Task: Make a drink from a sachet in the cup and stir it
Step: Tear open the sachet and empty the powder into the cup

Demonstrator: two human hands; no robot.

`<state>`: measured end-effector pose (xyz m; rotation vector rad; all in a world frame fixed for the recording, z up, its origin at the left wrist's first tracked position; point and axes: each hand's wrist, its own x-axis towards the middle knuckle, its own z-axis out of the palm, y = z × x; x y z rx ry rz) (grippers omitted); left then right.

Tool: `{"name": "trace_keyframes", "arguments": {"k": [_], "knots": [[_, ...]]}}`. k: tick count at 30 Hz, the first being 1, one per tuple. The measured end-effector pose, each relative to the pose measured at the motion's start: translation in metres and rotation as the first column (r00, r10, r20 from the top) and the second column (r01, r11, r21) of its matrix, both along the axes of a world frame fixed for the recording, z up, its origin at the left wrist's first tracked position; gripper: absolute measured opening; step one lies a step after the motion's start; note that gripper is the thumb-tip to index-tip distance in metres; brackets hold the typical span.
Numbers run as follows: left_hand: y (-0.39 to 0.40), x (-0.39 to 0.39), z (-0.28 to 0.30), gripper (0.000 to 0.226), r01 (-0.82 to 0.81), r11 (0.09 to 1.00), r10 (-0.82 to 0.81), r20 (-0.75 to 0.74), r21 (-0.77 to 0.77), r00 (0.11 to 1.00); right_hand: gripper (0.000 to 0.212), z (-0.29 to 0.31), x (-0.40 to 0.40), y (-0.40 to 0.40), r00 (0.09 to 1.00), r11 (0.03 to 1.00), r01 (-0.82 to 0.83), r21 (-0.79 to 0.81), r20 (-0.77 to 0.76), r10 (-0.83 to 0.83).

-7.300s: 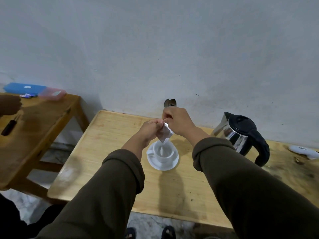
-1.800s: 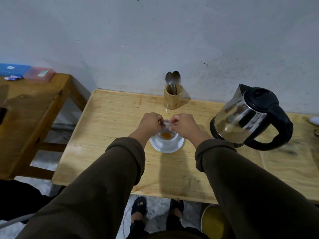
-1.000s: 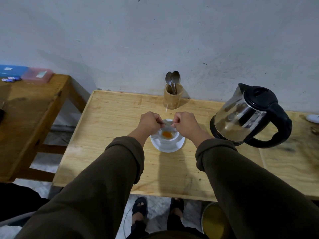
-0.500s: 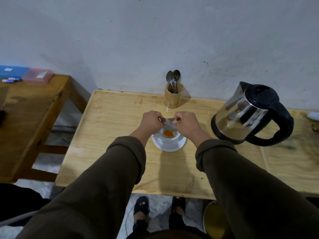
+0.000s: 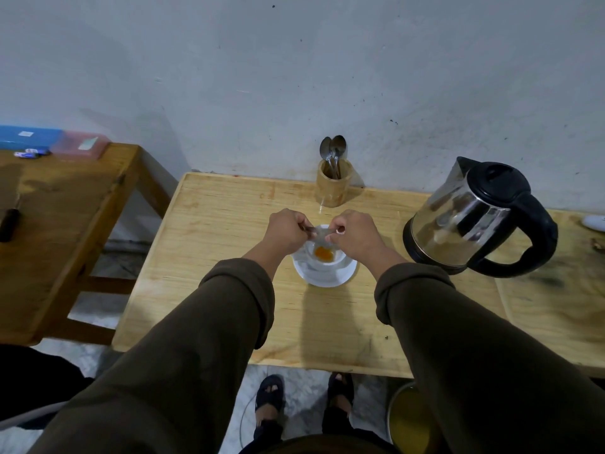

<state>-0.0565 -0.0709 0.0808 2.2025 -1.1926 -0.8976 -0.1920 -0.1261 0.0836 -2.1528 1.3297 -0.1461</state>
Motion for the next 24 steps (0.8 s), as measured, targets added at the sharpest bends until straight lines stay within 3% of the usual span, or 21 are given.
{"name": "trace_keyframes", "arguments": {"k": [4,6,10,15,20,24], "knots": [[0.006,0.007,0.001,0.011,-0.053,0.996,0.045,-0.104,-0.069,0.994,0.050,0.011,0.000,0.005,1.000,0.998,-0.017,0.052,0.004,0.017],[0.011,0.011,0.001,0.010,-0.084,0.991,0.071,-0.121,-0.107,0.990,0.056,0.016,0.002,0.008,0.996,0.992,0.078,0.094,0.028,-0.081],[0.021,0.017,0.002,0.011,-0.139,0.971,0.111,-0.149,-0.195,0.983,0.031,0.017,0.017,0.019,0.889,0.867,0.375,0.328,0.138,-0.437],[0.038,0.029,-0.003,0.014,-0.127,0.954,0.092,-0.139,-0.271,0.986,0.021,0.013,0.040,0.039,0.775,0.725,0.388,0.568,0.224,-0.591],[0.063,0.047,-0.012,0.034,-0.081,0.969,0.051,-0.132,-0.233,0.990,0.031,0.001,0.060,0.059,0.801,0.750,0.378,0.543,0.215,-0.559],[0.082,0.065,-0.026,0.043,-0.086,0.983,0.065,-0.128,-0.161,0.990,0.028,-0.016,0.079,0.080,0.894,0.858,0.368,0.359,0.116,-0.432]]}}
